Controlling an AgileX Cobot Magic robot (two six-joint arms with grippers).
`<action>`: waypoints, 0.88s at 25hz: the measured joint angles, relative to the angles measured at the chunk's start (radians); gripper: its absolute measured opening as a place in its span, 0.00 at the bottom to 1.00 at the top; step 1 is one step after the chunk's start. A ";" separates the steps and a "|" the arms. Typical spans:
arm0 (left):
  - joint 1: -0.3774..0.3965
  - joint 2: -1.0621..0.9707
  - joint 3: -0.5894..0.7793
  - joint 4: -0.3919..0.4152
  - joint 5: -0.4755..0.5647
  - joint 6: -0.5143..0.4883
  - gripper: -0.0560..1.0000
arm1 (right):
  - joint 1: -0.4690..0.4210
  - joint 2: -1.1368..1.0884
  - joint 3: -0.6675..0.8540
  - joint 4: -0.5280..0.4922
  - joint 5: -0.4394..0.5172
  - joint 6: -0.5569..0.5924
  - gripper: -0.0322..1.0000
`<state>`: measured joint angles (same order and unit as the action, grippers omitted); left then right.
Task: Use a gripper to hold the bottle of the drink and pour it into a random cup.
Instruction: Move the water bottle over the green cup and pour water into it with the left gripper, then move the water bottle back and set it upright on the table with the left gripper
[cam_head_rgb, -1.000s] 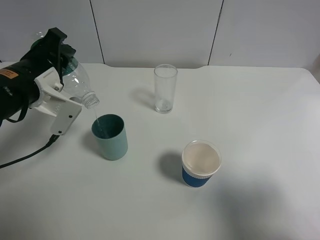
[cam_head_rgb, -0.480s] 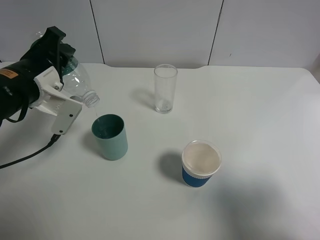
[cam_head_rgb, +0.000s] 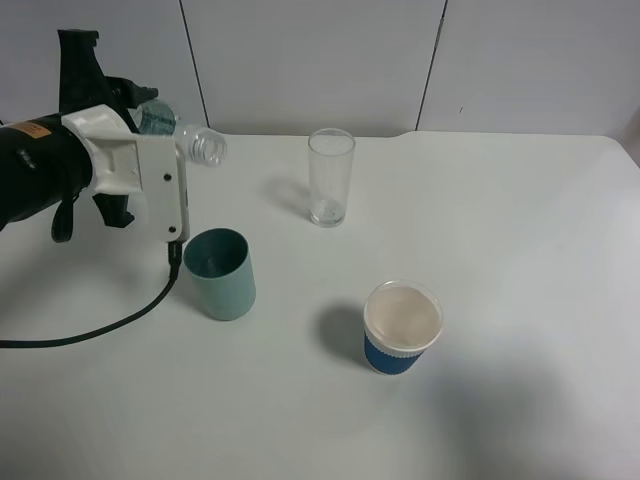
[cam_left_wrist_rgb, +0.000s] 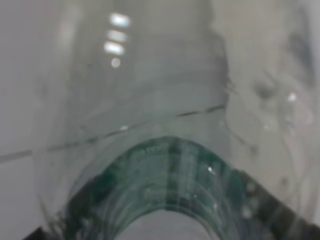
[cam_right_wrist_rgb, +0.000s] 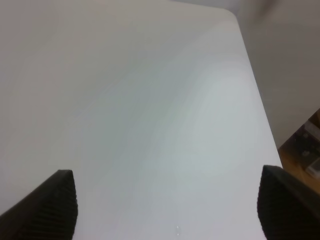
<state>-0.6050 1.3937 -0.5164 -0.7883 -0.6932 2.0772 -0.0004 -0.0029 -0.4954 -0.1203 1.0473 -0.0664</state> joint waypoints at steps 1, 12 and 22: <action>0.003 0.000 -0.006 0.005 0.004 -0.077 0.52 | 0.000 0.000 0.000 0.000 0.000 0.000 0.75; 0.157 0.001 -0.029 0.424 0.139 -0.932 0.52 | 0.000 0.000 0.000 0.000 0.000 0.000 0.75; 0.358 0.001 -0.029 1.057 0.143 -1.863 0.52 | 0.000 0.000 0.000 0.000 0.000 0.000 0.75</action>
<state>-0.2467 1.3947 -0.5452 0.2686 -0.5501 0.2139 -0.0004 -0.0029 -0.4954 -0.1203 1.0473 -0.0664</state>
